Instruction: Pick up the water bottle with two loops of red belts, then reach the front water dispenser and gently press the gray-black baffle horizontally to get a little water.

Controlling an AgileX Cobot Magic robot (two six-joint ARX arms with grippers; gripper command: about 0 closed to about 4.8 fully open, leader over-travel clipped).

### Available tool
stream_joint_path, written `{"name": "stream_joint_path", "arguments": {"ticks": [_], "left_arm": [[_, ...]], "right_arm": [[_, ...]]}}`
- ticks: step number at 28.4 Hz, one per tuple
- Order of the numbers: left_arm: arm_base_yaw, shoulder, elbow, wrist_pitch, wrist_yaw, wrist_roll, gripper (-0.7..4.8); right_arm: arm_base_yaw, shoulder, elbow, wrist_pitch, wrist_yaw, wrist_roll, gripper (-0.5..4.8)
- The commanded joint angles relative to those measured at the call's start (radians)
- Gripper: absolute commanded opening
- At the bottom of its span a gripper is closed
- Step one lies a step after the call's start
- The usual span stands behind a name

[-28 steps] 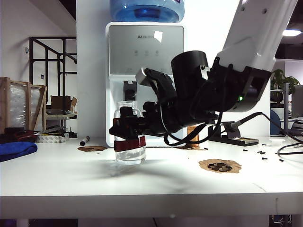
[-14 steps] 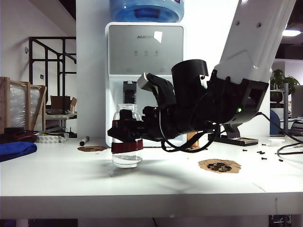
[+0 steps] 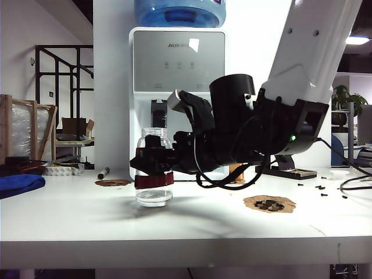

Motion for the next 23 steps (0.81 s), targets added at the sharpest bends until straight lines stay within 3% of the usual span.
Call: {"name": "stream_joint_path", "arguments": {"ticks": [1, 7, 13, 21, 23], "left_arm": [[0.003, 0.0, -0.065, 0.131, -0.022, 0.018, -0.04], [0.003, 0.0, -0.181, 0.283, -0.017, 0.018, -0.04], [0.003, -0.002, -0.316, 0.472, -0.018, 0.018, -0.04], [0.003, -0.07, -0.412, 0.478, -0.018, 0.018, -0.04], [0.002, -0.113, -0.417, 0.411, -0.006, 0.018, -0.04]], "right_arm": [[0.009, 0.0, -0.005, -0.027, -0.021, 0.008, 3.23], [0.008, -0.01, -0.005, -0.025, 0.002, 0.009, 4.79], [0.007, -0.06, -0.008, -0.072, 0.055, 0.01, 4.79], [0.006, -0.132, -0.014, -0.238, 0.071, 0.008, 4.79], [0.004, -0.145, -0.019, -0.272, 0.069, 0.008, 4.79]]}}
